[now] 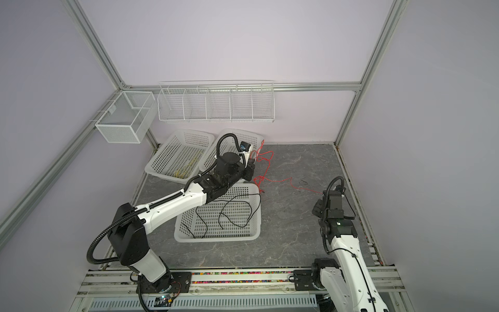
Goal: Untangle the cables
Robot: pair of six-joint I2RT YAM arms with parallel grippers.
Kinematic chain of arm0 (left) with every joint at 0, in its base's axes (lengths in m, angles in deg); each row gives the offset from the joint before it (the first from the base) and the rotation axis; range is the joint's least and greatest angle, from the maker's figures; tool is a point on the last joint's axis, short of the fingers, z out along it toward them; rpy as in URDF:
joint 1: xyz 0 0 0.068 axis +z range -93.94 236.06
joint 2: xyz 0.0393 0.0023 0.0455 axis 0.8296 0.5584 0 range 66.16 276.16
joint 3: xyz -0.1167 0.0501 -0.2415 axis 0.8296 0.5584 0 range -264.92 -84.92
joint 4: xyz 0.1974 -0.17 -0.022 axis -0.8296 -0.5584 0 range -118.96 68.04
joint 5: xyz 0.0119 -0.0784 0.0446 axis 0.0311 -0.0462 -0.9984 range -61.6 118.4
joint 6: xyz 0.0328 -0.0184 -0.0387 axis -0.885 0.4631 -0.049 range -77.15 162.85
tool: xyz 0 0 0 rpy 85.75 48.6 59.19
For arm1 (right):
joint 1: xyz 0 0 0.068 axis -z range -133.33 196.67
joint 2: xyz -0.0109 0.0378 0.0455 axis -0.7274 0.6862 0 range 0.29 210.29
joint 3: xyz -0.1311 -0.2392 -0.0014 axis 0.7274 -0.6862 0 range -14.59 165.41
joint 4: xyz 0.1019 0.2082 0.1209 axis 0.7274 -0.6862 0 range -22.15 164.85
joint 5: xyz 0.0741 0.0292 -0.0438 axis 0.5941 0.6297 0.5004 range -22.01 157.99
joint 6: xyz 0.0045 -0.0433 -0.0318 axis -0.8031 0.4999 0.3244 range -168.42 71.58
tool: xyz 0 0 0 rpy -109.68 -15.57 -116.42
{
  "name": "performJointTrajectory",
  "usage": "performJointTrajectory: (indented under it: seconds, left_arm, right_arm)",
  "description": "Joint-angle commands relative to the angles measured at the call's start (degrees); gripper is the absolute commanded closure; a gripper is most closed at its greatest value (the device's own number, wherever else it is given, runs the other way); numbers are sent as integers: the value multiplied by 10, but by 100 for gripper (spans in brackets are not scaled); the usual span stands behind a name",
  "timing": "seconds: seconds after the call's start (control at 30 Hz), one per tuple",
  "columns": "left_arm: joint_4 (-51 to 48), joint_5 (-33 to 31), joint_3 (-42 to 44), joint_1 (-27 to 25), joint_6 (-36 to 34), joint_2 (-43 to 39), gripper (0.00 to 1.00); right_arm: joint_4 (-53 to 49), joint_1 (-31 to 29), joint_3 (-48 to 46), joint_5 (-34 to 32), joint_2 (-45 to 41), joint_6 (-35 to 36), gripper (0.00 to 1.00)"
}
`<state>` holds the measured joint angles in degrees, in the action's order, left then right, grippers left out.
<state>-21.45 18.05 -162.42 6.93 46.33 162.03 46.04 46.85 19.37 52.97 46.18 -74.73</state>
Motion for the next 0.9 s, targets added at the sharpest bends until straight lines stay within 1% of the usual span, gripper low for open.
performJointTrajectory:
  seconds: [0.0, 0.1, 0.23, 0.37, 0.43, 0.53, 0.6, 0.73, 0.77, 0.8, 0.87]
  left_arm:
    - [36, 42, 13, -1, 9, -11, 100]
    - [42, 60, 20, -1, 6, -15, 100]
    - [43, 86, 22, -1, 1, -15, 100]
    - [55, 103, 25, -2, 0, -17, 100]
    - [55, 109, 23, -1, 0, -17, 100]
    - [45, 113, 13, -1, -7, -15, 100]
    - [36, 117, 7, -1, -11, -15, 100]
    - [30, 127, 1, -1, -13, -18, 100]
    - [28, 131, -1, -2, -12, -20, 100]
    - [27, 138, -3, -2, -12, -20, 100]
    - [24, 147, -8, -1, -9, -24, 100]
  right_arm:
    - [36, 1, -12, 61, 10, 17, 94]
    - [46, -1, -16, 75, 11, 24, 93]
    - [68, -4, -23, 115, 8, 44, 88]
    - [92, -13, -24, 155, 13, 68, 78]
    - [103, -21, -19, 174, 21, 78, 69]
    - [134, -49, -14, 200, 33, 101, 54]
    - [160, -75, -13, 208, 45, 111, 46]
    - [223, -116, -6, 229, 97, 140, 39]
    - [243, -140, -6, 231, 109, 146, 38]
    - [275, -152, -11, 236, 125, 156, 37]
    - [326, -171, -18, 224, 154, 166, 36]
